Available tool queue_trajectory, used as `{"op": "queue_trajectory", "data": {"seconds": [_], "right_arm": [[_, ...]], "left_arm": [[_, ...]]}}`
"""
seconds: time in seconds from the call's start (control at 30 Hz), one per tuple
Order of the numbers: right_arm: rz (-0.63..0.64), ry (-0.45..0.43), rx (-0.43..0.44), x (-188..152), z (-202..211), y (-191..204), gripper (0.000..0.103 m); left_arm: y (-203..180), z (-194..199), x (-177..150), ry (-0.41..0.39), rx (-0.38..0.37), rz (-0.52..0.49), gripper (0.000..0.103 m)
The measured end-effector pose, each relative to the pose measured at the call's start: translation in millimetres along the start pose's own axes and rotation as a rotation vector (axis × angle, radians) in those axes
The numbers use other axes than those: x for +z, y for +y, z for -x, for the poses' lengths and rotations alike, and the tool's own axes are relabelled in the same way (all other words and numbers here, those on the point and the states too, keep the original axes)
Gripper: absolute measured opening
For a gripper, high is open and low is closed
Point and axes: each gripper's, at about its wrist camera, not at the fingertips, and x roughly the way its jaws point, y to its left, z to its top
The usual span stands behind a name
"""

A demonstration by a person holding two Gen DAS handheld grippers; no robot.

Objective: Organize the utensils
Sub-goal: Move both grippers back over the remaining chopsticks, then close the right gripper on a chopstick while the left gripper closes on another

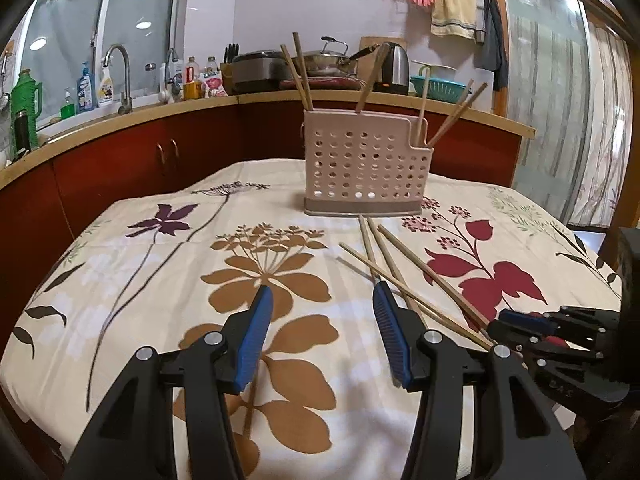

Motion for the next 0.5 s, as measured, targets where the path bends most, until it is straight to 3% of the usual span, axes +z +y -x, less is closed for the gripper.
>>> {"op": "queue_trajectory", "data": {"seconds": [0.1,0.5], "right_arm": [[0.004,0.008,-0.013,-2.1,-1.7,-1.6,0.007],[-0.067,-0.010,-0.081,-3.1,3.8,-33.3,0.007]], "left_arm": [[-4.7,-2.1,-2.5,0.012,-0.011,-0.005,0.052],[-30.4,-16.7,-15.5,0.090,-0.071,-0.043,0.051]]}}
